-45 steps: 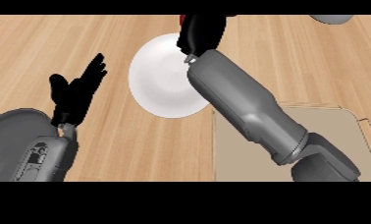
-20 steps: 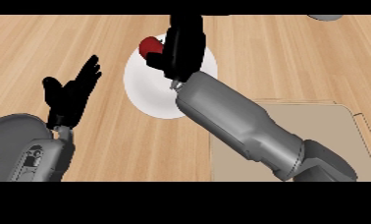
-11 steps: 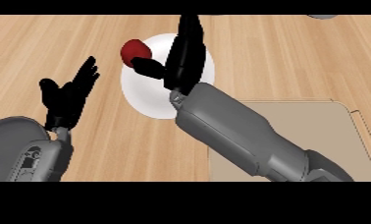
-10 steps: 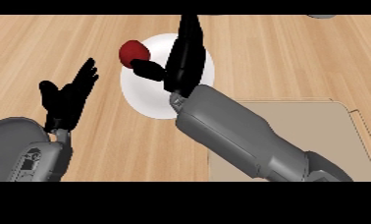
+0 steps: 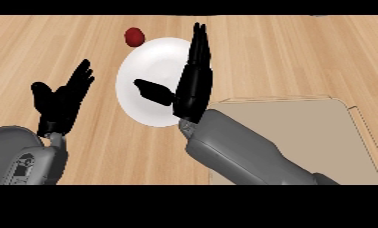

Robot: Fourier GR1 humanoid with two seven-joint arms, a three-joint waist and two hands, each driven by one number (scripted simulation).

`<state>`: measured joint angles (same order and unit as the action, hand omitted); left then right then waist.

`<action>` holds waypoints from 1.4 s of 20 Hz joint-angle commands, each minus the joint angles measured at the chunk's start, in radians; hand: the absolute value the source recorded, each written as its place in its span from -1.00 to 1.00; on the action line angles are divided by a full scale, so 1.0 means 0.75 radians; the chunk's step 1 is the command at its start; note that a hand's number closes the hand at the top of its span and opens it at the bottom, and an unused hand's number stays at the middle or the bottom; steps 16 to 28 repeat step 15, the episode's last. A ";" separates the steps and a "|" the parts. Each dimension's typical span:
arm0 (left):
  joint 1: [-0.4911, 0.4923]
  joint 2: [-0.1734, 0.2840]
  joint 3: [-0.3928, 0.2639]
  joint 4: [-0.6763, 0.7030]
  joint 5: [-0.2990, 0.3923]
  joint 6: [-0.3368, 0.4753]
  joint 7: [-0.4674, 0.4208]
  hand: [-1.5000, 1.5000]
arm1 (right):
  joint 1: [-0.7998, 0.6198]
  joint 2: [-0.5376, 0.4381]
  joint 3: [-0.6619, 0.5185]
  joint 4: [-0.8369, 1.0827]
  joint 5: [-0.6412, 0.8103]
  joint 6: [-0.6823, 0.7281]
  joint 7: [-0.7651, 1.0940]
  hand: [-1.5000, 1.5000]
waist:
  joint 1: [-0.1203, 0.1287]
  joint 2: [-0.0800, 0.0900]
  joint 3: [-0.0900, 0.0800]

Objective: Pick the tomato from the tray and place it in the plate

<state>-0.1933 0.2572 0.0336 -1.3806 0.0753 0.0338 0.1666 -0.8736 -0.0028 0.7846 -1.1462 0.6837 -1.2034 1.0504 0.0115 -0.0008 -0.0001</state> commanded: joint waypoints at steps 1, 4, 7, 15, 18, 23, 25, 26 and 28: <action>0.076 -0.048 -0.003 0.000 -0.015 0.009 -0.083 0.00 | 0.139 0.003 -0.038 -0.039 0.045 -0.047 -0.078 -1.00 | -0.011 0.000 0.000; 0.048 -0.059 0.003 0.030 -0.036 0.023 -0.064 0.00 | 0.192 0.004 -0.064 -0.133 0.140 0.006 -0.005 -1.00 | -0.015 -0.002 0.000; 0.004 -0.029 0.033 0.040 -0.018 -0.015 -0.022 0.00 | 0.223 0.004 -0.021 -0.176 0.274 0.037 0.139 -1.00 | -0.015 -0.003 -0.001; 0.023 -0.021 0.069 0.010 0.005 -0.065 -0.023 0.00 | 0.520 0.003 -0.074 -0.377 0.344 0.197 0.025 -1.00 | -0.020 -0.002 -0.001; 0.023 -0.021 0.069 0.010 0.005 -0.065 -0.023 0.00 | 0.520 0.003 -0.074 -0.377 0.344 0.197 0.025 -1.00 | -0.020 -0.002 -0.001; 0.023 -0.021 0.069 0.010 0.005 -0.065 -0.023 0.00 | 0.520 0.003 -0.074 -0.377 0.344 0.197 0.025 -1.00 | -0.020 -0.002 -0.001; 0.023 -0.021 0.069 0.010 0.005 -0.065 -0.023 0.00 | 0.520 0.003 -0.074 -0.377 0.344 0.197 0.025 -1.00 | -0.020 -0.002 -0.001; 0.023 -0.021 0.069 0.010 0.005 -0.065 -0.023 0.00 | 0.520 0.003 -0.074 -0.377 0.344 0.197 0.025 -1.00 | -0.020 -0.002 -0.001; 0.023 -0.021 0.069 0.010 0.005 -0.065 -0.023 0.00 | 0.520 0.003 -0.074 -0.377 0.344 0.197 0.025 -1.00 | -0.020 -0.002 -0.001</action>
